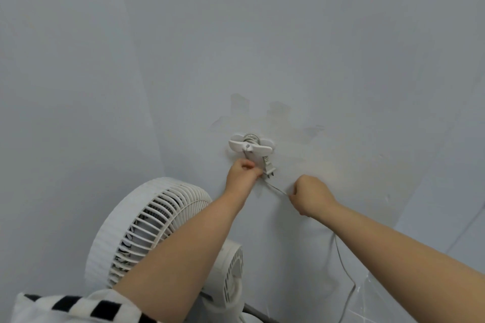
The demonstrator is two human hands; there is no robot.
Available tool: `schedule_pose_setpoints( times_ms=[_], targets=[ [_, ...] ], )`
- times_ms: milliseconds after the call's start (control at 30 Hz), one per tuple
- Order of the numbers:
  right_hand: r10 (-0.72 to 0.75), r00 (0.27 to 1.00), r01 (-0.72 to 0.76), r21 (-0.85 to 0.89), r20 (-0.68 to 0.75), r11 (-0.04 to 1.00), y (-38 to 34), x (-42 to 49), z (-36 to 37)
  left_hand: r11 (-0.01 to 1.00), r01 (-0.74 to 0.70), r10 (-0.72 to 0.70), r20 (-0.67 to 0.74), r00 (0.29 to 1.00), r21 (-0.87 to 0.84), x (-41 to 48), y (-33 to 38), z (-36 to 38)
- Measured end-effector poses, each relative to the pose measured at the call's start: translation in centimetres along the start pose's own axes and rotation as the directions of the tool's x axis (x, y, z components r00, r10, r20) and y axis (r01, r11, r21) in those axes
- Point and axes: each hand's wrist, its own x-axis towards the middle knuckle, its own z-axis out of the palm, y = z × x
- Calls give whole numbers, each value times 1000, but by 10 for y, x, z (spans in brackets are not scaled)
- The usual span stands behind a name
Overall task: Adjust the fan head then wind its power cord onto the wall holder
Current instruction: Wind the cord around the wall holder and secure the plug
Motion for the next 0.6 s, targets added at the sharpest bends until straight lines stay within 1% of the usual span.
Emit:
schedule_pose_setpoints(
  times_ms=[100,200,333,433,533,600],
  targets=[
    [-9,999,8,-27,-41,1000,-2,-2,1,990,-97,88,91,992,101,-6,-1,-2],
    [-18,998,14,-60,-65,998,-2,0,3,966,-183,157,147,977,185,-8,-1,-1],
    [-17,997,11,-84,-75,996,-2,-1,0,909,-252,239,79,968,333,-6,1,4],
    [-45,993,32,-110,-112,993,-1,-6,-7,861,-282,271,89,959,423,-2,4,1],
    [-105,969,65,-176,-225,982,-4,-13,-24,863,-248,243,67,968,440,4,4,-14],
    [-159,936,84,-240,-314,967,-8,-16,-39,878,-217,221,39,974,426,9,2,-23]
  ],
)
